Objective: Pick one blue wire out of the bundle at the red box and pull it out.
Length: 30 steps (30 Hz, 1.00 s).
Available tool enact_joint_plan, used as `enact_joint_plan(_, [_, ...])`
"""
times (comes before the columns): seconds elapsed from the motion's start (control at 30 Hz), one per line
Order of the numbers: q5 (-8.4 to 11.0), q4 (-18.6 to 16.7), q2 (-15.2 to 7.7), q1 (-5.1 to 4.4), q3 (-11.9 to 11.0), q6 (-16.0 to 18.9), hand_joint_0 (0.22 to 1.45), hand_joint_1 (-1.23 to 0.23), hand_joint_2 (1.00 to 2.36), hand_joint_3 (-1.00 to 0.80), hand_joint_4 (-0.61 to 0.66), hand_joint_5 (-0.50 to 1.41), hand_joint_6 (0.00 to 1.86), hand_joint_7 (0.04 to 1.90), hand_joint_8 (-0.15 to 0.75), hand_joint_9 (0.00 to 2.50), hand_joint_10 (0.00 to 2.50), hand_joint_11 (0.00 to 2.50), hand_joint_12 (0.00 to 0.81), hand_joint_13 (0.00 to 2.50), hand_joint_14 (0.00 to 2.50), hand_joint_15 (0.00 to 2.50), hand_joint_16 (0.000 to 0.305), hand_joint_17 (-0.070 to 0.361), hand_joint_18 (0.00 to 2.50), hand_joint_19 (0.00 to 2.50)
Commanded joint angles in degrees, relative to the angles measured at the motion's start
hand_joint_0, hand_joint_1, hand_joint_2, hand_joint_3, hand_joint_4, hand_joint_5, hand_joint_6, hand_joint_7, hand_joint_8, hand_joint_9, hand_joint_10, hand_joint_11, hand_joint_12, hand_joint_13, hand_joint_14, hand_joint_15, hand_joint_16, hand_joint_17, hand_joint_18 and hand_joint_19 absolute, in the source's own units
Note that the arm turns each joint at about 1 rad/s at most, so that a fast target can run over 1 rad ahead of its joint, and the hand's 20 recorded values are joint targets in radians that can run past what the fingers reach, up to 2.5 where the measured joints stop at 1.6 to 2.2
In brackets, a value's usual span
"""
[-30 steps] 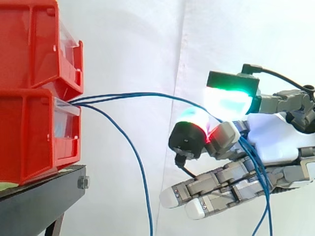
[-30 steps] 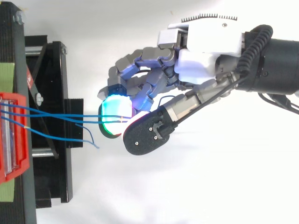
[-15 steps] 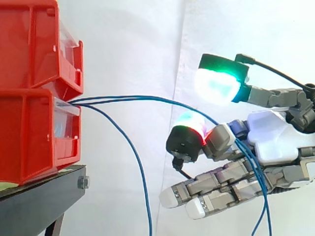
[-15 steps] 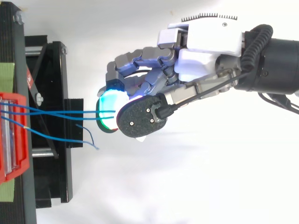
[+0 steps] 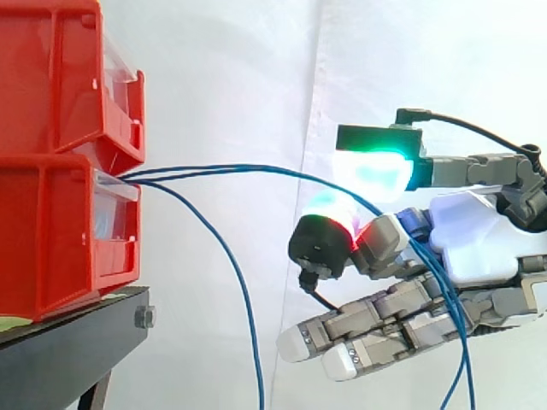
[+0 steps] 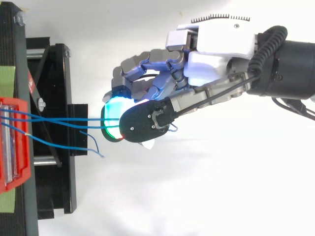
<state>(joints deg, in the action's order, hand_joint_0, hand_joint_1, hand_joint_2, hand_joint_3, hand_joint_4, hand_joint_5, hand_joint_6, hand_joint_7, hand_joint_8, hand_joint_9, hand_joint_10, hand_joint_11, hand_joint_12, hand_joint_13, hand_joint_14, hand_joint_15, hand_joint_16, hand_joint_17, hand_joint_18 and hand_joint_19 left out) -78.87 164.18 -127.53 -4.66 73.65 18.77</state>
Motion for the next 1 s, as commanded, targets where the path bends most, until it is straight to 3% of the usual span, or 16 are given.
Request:
enact_joint_plan(0.0, [0.04, 0.0, 0.1, 0.00, -0.1, 0.0, 0.58, -0.77, 1.02, 0.00, 0.17, -0.17, 0.88, 1.25, 0.361, 0.92, 0.02, 1.03, 0.452, 0.26, 0.00, 0.09, 0.071, 0.160, 0.28, 0.24])
enact_joint_plan(0.23, [0.04, 0.0, 0.0, 0.09, 0.0, 0.0, 0.58, -0.75, 1.00, 0.05, 0.13, -0.16, 0.89, 1.18, 0.383, 0.96, 0.02, 1.01, 0.481, 0.29, 0.00, 0.10, 0.078, 0.176, 0.33, 0.25])
enact_joint_plan(0.3, [-0.05, 0.0, 0.0, 0.00, 0.0, 0.0, 0.55, -0.69, 1.13, 0.02, 0.15, -0.16, 0.88, 1.17, 0.385, 0.97, 0.02, 0.99, 0.487, 0.29, 0.00, 0.10, 0.080, 0.179, 0.31, 0.27])
enact_joint_plan(0.37, [-0.05, 0.0, 0.0, 0.00, 0.0, 0.0, 0.50, -0.53, 1.39, -0.04, 0.23, -0.15, 0.84, 1.16, 0.375, 0.98, 0.02, 0.93, 0.488, 0.27, 0.00, 0.11, 0.081, 0.183, 0.28, 0.28])
enact_joint_plan(0.47, [0.04, 0.0, 0.1, 0.00, -0.1, 0.0, 0.48, -0.45, 1.45, -0.06, 0.25, -0.14, 0.81, 1.15, 0.376, 0.98, 0.02, 0.92, 0.490, 0.27, 0.00, 0.11, 0.082, 0.184, 0.26, 0.29])
enact_joint_plan(0.5, [-0.05, 0.0, 0.1, 0.00, -0.1, 0.0, 0.47, -0.41, 1.55, -0.09, 0.25, -0.14, 0.81, 1.12, 0.379, 0.99, 0.02, 0.94, 0.493, 0.27, 0.01, 0.12, 0.082, 0.185, 0.25, 0.30])
enact_joint_plan(0.7, [-0.05, 0.0, 0.0, 0.09, -0.1, 0.0, 0.47, -0.42, 1.49, -0.11, 0.28, -0.14, 0.80, 1.14, 0.390, 0.99, 0.02, 0.95, 0.496, 0.27, 0.00, 0.12, 0.083, 0.186, 0.25, 0.30])
enact_joint_plan(0.73, [0.04, 0.0, 0.1, 0.00, -0.1, 0.0, 0.47, -0.46, 1.41, -0.11, 0.28, -0.14, 0.80, 1.13, 0.394, 0.99, 0.02, 0.95, 0.496, 0.27, 0.00, 0.12, 0.083, 0.187, 0.25, 0.30])
enact_joint_plan(0.77, [-0.05, 0.0, 0.1, 0.00, 0.0, 0.0, 0.49, -0.51, 1.25, -0.12, 0.28, -0.14, 0.80, 1.12, 0.387, 0.99, 0.02, 0.94, 0.495, 0.27, 0.00, 0.12, 0.083, 0.186, 0.25, 0.30])
enact_joint_plan(0.8, [0.04, 0.0, 0.1, 0.00, 0.0, 0.0, 0.50, -0.51, 1.23, -0.11, 0.29, -0.14, 0.80, 1.12, 0.387, 0.99, 0.02, 0.95, 0.495, 0.27, 0.00, 0.12, 0.082, 0.186, 0.25, 0.30])
enact_joint_plan(0.87, [-0.05, 0.0, 0.0, 0.00, -0.1, 0.0, 0.53, -0.55, 1.01, -0.11, 0.29, -0.14, 0.80, 1.12, 0.386, 0.98, 0.02, 0.95, 0.489, 0.27, 0.00, 0.12, 0.081, 0.183, 0.25, 0.31])
enact_joint_plan(0.97, [-0.05, 0.0, 0.0, 0.00, 0.0, 0.0, 0.52, -0.54, 1.00, -0.16, 0.28, -0.14, 0.79, 1.13, 0.376, 0.97, 0.02, 0.95, 0.478, 0.26, 0.00, 0.12, 0.079, 0.177, 0.23, 0.31])
